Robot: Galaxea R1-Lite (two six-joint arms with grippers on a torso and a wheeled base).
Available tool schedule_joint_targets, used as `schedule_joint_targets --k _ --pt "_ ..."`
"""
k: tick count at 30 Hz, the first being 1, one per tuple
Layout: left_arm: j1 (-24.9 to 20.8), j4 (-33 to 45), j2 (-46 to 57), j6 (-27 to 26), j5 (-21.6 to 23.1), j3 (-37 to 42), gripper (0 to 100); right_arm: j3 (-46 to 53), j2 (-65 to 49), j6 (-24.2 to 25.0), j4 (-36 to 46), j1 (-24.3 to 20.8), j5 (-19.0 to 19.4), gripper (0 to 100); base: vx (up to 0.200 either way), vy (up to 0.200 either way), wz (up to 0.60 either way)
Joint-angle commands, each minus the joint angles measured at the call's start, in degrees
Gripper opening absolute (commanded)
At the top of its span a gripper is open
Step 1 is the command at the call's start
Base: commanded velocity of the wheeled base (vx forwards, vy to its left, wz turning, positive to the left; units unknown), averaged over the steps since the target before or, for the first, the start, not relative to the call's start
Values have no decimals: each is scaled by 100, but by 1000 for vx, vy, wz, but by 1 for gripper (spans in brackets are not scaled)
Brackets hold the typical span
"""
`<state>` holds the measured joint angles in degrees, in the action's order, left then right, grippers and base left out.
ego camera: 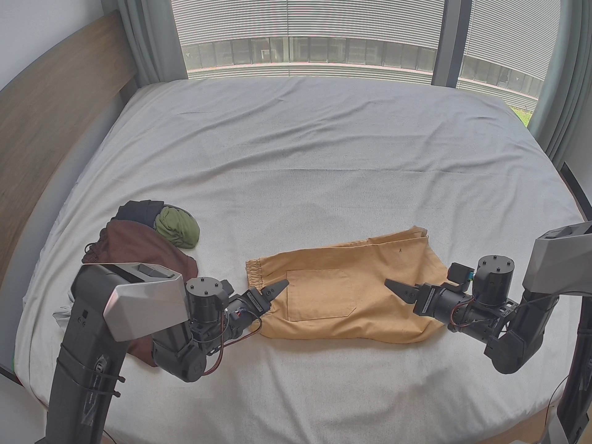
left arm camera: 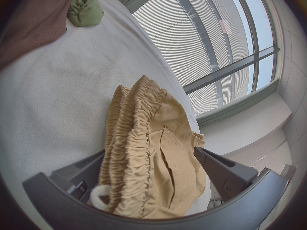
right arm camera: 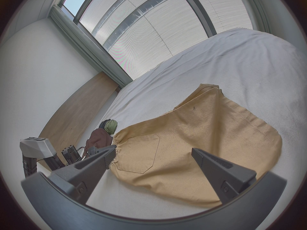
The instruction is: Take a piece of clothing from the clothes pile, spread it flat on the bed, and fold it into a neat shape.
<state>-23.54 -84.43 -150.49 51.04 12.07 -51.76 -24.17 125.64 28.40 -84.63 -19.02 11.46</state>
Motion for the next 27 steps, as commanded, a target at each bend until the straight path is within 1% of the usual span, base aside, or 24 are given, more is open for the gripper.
schedule_joint_targets --k 1,10,11,17,22,23,27 --pt "-37 102 -42 73 6 -194 100 -8 -57 7 -10 3 5 100 0 0 0" --pt "-28 146 -50 99 24 -256 100 -17 -74 7 -10 3 5 100 0 0 0" --pt "-28 146 -50 99 15 -256 0 -17 -74 7 -10 3 5 100 0 0 0" --pt "7 85 -24 125 -3 -141 0 -17 -48 16 -10 3 14 100 0 0 0" --pt "104 67 292 117 6 360 0 -17 -30 16 -10 -5 5 100 0 0 0" --pt "209 58 468 108 32 597 0 -17 -30 16 -10 -5 5 100 0 0 0" --pt "385 -3 829 108 226 1054 0 -17 -13 16 -10 -14 5 100 0 0 0"
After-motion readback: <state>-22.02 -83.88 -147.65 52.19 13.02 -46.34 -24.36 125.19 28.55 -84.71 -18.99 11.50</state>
